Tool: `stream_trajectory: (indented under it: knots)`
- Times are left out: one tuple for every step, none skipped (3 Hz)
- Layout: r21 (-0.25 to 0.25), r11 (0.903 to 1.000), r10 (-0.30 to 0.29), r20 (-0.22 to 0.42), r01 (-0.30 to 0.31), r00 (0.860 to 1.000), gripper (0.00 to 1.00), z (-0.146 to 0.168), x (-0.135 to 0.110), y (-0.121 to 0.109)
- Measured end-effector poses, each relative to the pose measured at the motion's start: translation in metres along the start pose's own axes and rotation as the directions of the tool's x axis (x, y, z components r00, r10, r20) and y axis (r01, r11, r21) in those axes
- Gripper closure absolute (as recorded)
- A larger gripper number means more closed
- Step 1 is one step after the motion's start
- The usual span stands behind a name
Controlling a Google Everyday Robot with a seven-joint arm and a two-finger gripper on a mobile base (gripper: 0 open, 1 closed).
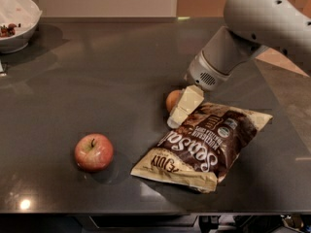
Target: Move orange near brown chip bag
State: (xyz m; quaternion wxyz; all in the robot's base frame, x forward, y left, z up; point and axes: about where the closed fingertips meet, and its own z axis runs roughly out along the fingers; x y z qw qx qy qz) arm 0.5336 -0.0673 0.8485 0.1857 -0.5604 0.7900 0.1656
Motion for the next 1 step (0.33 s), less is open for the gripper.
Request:
stream_trajectory:
  knots:
    - [0.000,1.0000,0.000,0.000,0.000,1.000,0.00,0.0000,0.0000,0.0000]
